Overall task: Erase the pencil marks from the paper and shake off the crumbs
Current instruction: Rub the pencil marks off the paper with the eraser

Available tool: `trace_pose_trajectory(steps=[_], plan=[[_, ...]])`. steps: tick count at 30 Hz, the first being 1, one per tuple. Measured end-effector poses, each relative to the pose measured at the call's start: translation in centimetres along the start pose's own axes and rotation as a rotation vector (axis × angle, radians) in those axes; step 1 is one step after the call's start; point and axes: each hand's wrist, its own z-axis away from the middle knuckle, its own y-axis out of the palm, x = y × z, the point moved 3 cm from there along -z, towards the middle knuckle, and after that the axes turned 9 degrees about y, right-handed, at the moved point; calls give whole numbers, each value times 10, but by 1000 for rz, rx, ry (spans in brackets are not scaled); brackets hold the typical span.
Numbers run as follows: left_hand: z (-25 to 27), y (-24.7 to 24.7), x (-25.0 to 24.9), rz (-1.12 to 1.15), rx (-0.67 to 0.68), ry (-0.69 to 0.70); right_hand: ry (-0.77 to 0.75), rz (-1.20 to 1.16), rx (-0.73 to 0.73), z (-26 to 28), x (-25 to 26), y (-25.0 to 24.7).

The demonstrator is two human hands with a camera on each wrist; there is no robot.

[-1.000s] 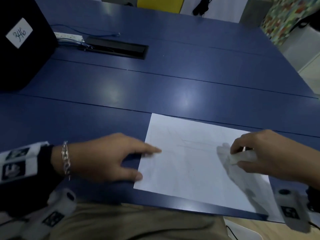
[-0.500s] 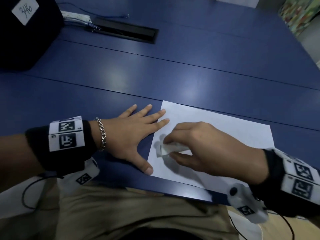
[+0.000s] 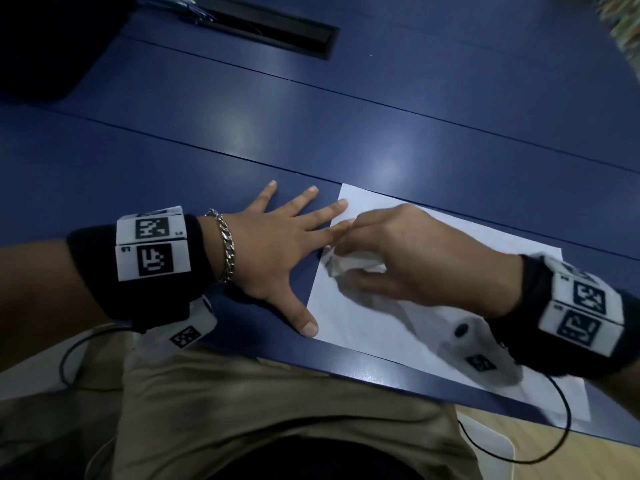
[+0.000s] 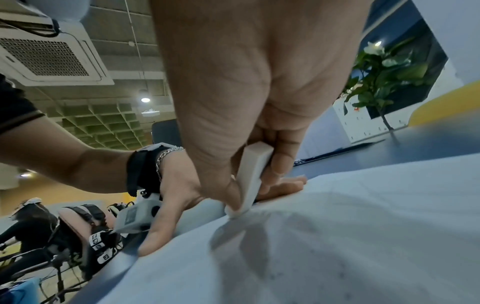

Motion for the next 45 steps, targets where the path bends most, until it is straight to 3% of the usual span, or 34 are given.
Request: trace_pose_trajectory(steps=[5,10,14,16,19,23,26,32,45], plan=[[1,2,1,-3,7,-6,-127,43,234,21,20,16],[1,-1,-1,-5,26,0,-19,-22,11,3,2,2],[2,-1,-1,-7,24,-3,-83,-38,160,29,19,15],[3,-2,-2,-4,25,1,-31,-77,172,38,12,12],[5,-5,-6,17,8,26,127,-93,-27,46,-19,2],[9,-18,-13,113,-166,78,261,-78,-80,59,-35,6],[6,-23,-10,87,-279,42,259,-75,-15,66,-30,9],[-7,-17,-7,-26,-93,-6,241,-26,72,70,-25,8],[-4,-2,-14,16,20,-67,81,-44,-13,9,-8,-3]])
